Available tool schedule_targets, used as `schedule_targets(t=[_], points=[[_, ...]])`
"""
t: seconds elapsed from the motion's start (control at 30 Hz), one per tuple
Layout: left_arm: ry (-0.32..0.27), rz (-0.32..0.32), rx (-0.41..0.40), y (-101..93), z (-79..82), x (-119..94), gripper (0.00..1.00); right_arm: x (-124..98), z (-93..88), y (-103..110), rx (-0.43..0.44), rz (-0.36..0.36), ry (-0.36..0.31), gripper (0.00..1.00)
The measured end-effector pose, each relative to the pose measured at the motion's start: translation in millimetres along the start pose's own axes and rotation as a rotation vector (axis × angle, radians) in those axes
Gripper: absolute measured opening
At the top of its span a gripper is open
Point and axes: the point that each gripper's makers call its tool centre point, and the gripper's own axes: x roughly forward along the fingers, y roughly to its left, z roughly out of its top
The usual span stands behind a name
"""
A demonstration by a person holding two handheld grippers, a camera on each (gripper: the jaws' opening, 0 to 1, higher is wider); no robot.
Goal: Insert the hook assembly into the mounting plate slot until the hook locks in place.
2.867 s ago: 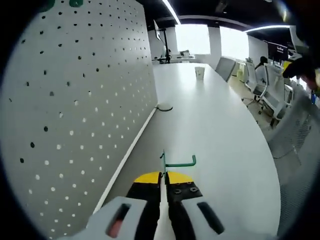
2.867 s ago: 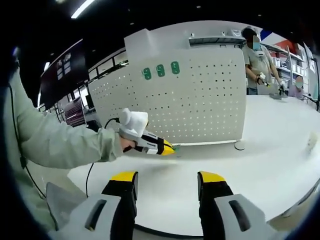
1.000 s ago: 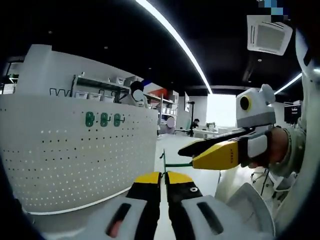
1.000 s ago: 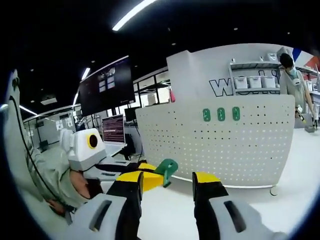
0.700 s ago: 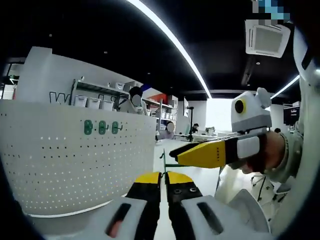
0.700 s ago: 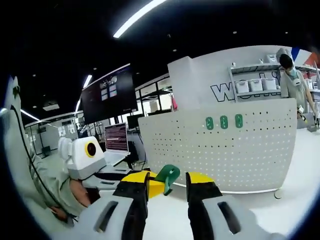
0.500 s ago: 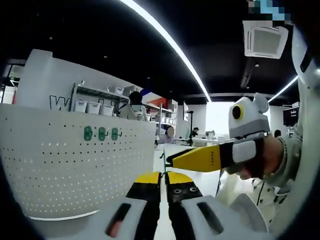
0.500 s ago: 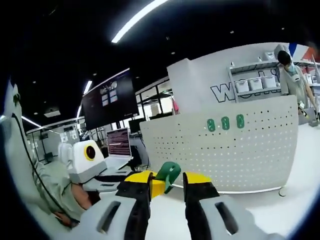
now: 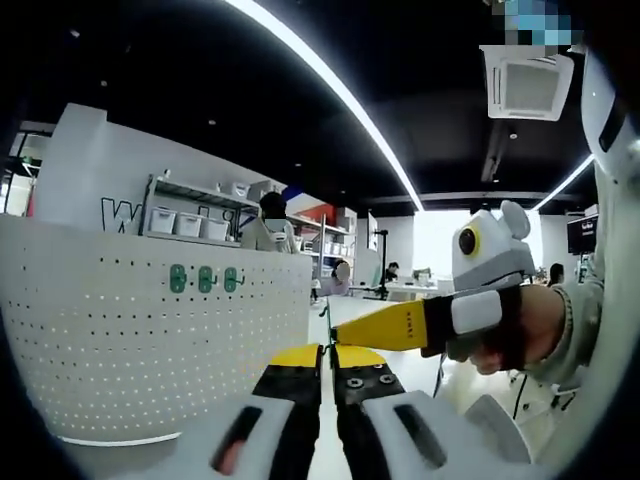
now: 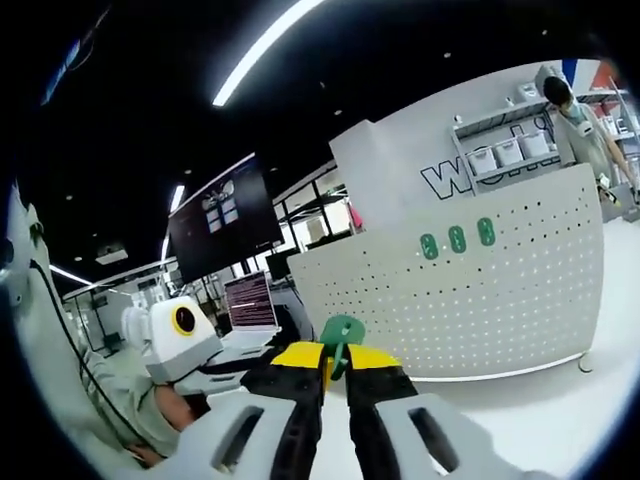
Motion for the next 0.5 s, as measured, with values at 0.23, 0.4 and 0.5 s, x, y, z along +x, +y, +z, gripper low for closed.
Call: schedule_targets(t=[0.23,0.4,0.5], points=[[0.009,0.009,0.004,-0.3,-2.6,0.7,0.04,0.4,-1.8,-0.7,-0.007,-0.008,0.002,0.02],[0.030,0.014,0.001,-0.5,-6.8,1.3,0.04,1.1,-4.9,-2.4,0.004,-0.016,0.016,0.02],[0.045,0.018,0.011,-0.4,-8.9,1.0,0.06,1.7,-6.7,-2.5,0.000,-0.017,0.023,0.01]])
